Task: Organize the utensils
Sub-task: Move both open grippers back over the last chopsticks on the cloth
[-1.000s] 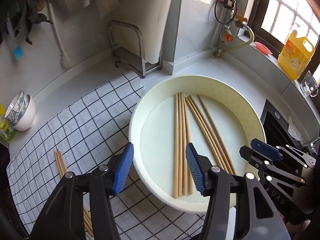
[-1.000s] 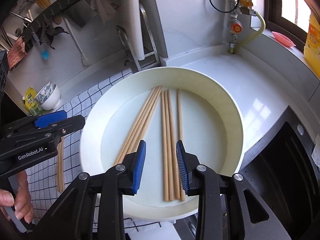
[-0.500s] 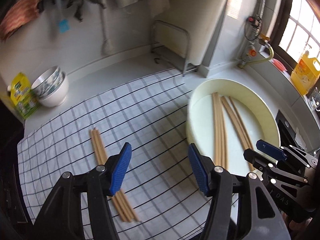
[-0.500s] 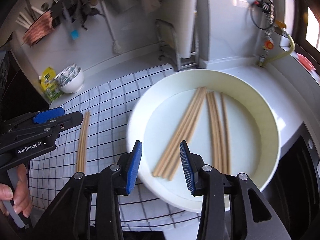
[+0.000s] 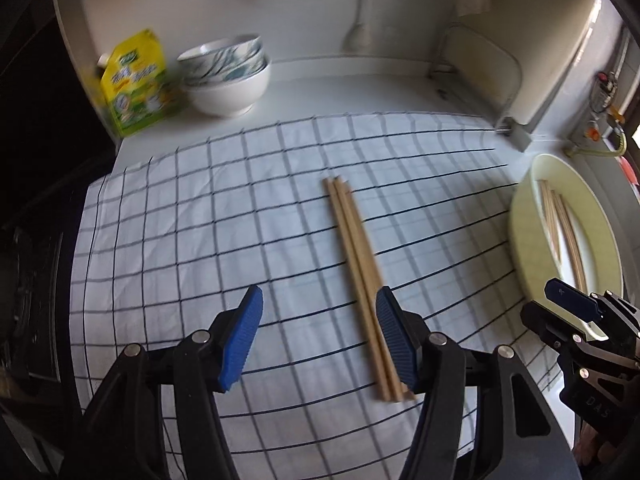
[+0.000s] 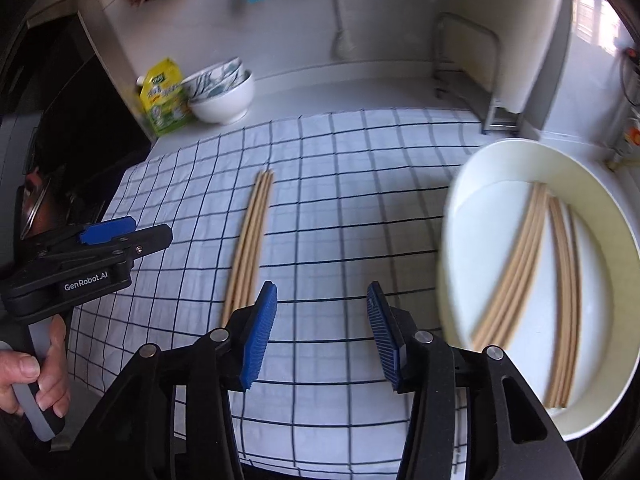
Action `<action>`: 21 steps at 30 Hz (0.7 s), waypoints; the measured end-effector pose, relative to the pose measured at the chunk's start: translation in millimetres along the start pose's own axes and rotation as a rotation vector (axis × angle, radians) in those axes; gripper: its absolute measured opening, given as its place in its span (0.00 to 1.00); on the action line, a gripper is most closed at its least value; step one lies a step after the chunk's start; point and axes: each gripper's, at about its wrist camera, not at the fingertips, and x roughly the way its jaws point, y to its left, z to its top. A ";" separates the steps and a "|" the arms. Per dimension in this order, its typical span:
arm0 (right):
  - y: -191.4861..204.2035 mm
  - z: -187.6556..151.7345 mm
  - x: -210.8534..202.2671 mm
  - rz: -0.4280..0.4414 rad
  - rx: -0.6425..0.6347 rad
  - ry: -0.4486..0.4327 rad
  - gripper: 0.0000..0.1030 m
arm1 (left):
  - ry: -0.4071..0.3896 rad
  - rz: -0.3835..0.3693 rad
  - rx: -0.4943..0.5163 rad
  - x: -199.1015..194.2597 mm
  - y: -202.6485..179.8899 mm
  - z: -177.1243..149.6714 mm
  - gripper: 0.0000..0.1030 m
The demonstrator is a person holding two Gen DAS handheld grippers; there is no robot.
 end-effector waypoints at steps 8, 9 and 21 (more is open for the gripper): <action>24.9 -3.5 51.4 0.009 -0.034 0.081 0.46 | 0.059 0.015 -0.039 27.5 29.9 -24.0 0.59; 27.9 -4.5 58.8 0.010 -0.039 0.091 0.47 | 0.066 0.012 -0.047 31.1 32.7 -26.3 0.59; 43.9 -5.9 96.3 -0.038 -0.068 0.151 0.47 | 0.096 -0.011 -0.070 53.3 44.1 -34.2 0.60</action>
